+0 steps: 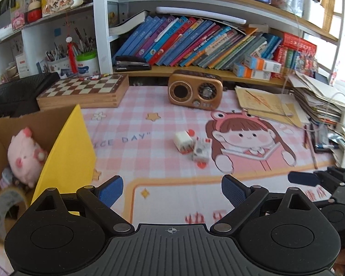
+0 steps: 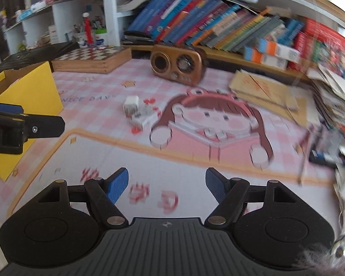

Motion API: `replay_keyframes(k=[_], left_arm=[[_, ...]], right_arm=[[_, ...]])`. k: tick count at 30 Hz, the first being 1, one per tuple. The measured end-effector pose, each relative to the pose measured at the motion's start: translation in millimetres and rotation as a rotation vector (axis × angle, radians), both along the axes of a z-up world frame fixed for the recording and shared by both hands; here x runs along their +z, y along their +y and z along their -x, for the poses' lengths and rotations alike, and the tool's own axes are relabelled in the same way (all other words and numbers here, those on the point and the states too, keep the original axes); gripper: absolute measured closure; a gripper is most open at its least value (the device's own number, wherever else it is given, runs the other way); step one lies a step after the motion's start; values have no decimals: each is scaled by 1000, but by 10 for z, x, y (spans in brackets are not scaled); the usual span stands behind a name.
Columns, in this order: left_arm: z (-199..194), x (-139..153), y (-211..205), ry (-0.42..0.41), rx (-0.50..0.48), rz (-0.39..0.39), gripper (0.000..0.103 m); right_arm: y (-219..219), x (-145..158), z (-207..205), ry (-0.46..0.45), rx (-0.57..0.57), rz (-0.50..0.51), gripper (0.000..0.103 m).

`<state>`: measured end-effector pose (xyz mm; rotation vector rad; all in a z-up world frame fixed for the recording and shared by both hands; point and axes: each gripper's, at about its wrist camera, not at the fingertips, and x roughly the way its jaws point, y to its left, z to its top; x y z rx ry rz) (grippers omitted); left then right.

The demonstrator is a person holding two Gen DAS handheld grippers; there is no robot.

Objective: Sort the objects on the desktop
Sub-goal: 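Withdraw both open tools from the box toward the charger and card box, then grasp the white-and-red card box with the right tool while the left tool grasps the white charger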

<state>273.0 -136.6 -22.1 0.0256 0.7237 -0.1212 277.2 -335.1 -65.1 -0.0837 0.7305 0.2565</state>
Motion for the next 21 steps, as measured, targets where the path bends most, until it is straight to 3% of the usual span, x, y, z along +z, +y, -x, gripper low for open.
replay_keyframes(k=[11, 21], left_arm=[[-393, -66, -13, 27, 54, -16, 8], [-576, -121, 33, 56, 84, -25, 8]], right_arm=[[296, -245, -839, -18, 180, 20, 31], [404, -416, -1255, 20, 304, 12, 31]])
